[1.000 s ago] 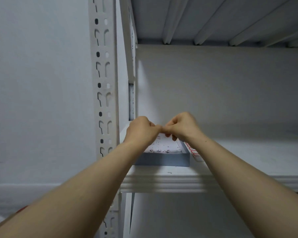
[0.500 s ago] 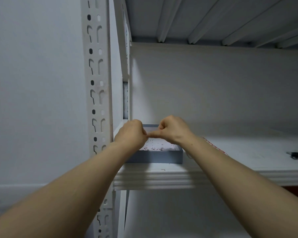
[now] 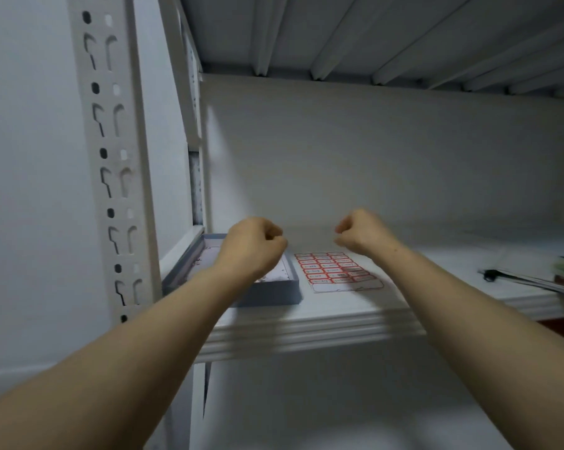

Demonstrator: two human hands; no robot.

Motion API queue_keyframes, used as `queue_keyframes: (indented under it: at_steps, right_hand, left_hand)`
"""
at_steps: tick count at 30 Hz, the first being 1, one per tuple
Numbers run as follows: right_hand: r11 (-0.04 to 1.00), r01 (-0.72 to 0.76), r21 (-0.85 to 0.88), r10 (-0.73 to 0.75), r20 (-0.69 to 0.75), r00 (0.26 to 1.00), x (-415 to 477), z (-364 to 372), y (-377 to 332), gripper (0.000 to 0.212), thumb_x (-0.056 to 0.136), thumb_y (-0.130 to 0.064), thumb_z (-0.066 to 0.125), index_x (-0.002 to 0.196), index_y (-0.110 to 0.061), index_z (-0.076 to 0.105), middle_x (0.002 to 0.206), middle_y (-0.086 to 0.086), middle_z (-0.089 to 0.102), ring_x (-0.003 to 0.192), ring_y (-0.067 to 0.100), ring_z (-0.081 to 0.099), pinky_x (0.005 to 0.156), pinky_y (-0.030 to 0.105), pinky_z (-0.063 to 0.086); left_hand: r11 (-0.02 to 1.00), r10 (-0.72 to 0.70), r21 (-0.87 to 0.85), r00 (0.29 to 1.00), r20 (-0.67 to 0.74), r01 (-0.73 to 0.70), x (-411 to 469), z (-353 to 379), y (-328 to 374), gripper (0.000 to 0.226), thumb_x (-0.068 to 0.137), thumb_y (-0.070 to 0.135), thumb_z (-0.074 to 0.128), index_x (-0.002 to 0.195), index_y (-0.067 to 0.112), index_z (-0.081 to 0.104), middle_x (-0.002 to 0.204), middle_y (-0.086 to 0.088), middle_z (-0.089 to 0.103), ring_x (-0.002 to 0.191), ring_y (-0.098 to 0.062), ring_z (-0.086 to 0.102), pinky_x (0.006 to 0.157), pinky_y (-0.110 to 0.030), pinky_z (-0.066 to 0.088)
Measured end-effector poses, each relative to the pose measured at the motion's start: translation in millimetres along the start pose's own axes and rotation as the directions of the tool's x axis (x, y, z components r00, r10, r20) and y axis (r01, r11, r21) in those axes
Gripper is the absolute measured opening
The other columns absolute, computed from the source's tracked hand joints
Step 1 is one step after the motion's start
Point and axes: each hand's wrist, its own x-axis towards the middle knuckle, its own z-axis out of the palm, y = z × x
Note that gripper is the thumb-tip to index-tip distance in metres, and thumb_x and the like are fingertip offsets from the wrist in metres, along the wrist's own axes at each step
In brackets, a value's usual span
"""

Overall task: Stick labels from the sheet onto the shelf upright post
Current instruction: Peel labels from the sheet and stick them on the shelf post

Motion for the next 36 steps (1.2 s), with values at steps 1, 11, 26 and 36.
queue_keyframes:
  at_steps: [1,11,26,36]
  right_hand:
    - [0.996,-0.052,-0.066,0.055,0.046,0.997,-1,-4,9,0.015,0.080,-0.011,0.063,0.093,-0.006,0.069,0.098,0.011,0.068,0.096,0.029,0.062,0.086,0.033,0.051]
    - [0.944,-0.121,-0.306,0.218,0.303,0.928,-23,-6,22,0.044,0.071,-0.038,0.080,0.072,-0.011,0.045,0.078,0.003,0.055,0.084,0.026,0.056,0.080,0.036,0.052]
    - [0.443,-0.306,0.843,0.116,0.284,0.952,-31,-24,37,0.011,0.087,0.006,0.056,0.096,0.002,0.062,0.079,0.011,0.066,0.051,0.011,0.065,0.043,0.018,0.052]
    - [0.191,-0.308,0.932,-0.059,0.325,0.944,-52,-29,52,0.031,0.082,0.010,0.058,0.108,-0.006,0.064,0.073,0.002,0.074,0.062,0.010,0.070,0.057,0.018,0.056]
  left_hand:
    - [1.000,0.013,-0.021,1.000,0.008,-0.012,1,6,4,0.028,0.089,0.015,0.052,0.112,0.012,0.068,0.108,-0.005,0.069,0.098,-0.023,0.062,0.083,-0.026,0.048]
    - [0.999,-0.014,-0.042,0.986,0.164,0.021,3,47,30,0.012,0.083,0.010,0.054,0.075,0.018,0.050,0.074,-0.009,0.052,0.070,-0.019,0.047,0.071,-0.037,0.048]
    - [0.969,0.068,-0.246,0.988,0.138,-0.032,-2,64,41,0.044,0.087,0.019,0.067,0.129,0.008,0.057,0.123,-0.008,0.063,0.108,-0.024,0.061,0.095,-0.038,0.050]
    - [0.945,0.136,-0.301,0.991,0.001,-0.129,0,83,48,0.029,0.083,0.018,0.071,0.111,0.017,0.071,0.105,-0.007,0.072,0.098,-0.023,0.067,0.088,-0.039,0.053]
